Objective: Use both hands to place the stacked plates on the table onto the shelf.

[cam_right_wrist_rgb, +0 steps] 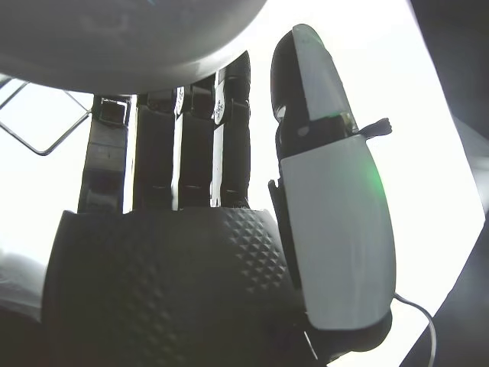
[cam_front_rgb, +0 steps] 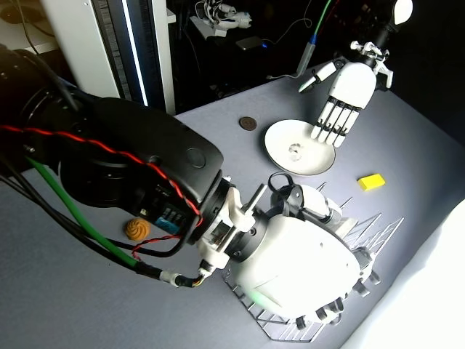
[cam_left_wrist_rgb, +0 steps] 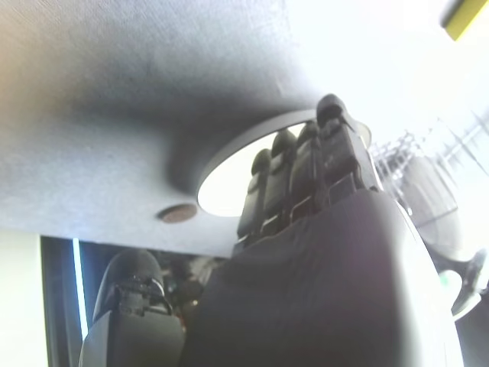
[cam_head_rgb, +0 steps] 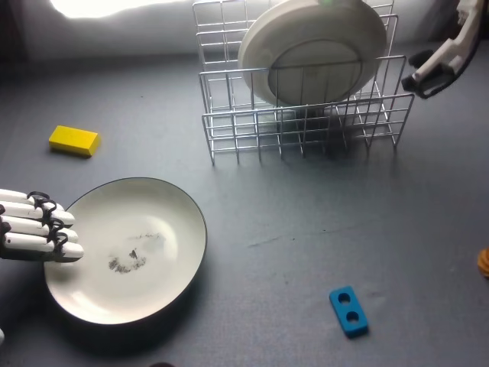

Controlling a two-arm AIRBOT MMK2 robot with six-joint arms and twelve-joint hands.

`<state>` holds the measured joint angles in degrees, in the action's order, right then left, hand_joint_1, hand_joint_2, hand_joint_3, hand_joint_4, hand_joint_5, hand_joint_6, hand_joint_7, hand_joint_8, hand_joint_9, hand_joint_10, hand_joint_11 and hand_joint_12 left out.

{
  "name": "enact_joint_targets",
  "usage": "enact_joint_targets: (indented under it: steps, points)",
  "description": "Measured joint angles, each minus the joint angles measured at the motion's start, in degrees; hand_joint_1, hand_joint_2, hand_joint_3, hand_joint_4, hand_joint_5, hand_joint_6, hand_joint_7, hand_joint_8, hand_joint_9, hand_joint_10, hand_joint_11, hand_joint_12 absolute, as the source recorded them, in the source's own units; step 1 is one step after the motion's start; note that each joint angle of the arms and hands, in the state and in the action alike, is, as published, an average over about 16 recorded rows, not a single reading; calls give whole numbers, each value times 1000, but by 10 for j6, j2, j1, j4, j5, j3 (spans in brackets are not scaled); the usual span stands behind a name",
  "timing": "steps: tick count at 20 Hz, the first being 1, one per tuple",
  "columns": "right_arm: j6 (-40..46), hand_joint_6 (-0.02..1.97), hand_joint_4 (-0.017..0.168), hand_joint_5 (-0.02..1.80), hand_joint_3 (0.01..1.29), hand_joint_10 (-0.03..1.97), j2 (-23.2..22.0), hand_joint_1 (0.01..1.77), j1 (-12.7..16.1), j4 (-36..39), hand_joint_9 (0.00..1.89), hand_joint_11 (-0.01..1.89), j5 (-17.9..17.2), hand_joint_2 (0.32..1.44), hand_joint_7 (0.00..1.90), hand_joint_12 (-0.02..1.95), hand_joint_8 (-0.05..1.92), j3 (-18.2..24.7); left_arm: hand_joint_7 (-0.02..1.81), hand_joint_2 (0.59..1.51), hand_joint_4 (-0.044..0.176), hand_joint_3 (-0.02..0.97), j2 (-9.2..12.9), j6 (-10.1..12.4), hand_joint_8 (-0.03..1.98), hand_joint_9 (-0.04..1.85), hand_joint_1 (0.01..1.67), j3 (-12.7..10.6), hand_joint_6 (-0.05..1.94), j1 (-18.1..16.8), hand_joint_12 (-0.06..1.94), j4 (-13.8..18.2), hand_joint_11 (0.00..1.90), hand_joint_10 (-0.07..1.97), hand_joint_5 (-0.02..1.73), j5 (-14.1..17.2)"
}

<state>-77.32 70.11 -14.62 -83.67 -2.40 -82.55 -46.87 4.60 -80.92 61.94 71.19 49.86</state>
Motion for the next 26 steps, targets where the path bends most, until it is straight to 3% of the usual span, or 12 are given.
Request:
enact_joint_targets:
  steps: [8,12,17,21,26]
  points:
    - [0,43,-4,679,18,5,-8,1097,50,85,692,201,1,1112,724,1087,8,15,48,1106,-4,10,-8,8,4,3,18,-3,-1,26,65,-8,50,-31,41,-3]
    - [0,43,-4,513,18,5,-10,1112,83,197,514,132,2,1096,546,862,8,43,40,1105,-4,10,-11,11,0,1,18,-4,-5,36,90,-11,50,-38,37,-5]
    - [-1,43,-2,276,19,5,-9,1155,115,399,270,50,3,1055,292,508,8,105,30,1106,-4,10,-12,13,-3,0,18,-5,-8,44,116,-15,47,-42,33,-4]
    - [-17,43,0,107,20,5,-5,1178,119,550,99,14,2,1020,109,218,8,167,29,1105,-4,10,-13,13,-4,-1,18,-5,-9,45,130,-15,41,-44,32,-4]
    - [-53,43,2,21,20,5,14,1227,89,672,19,15,3,967,14,8,8,230,26,1107,-4,10,-14,13,-4,-5,18,-6,-8,46,128,-16,38,-44,30,-3]
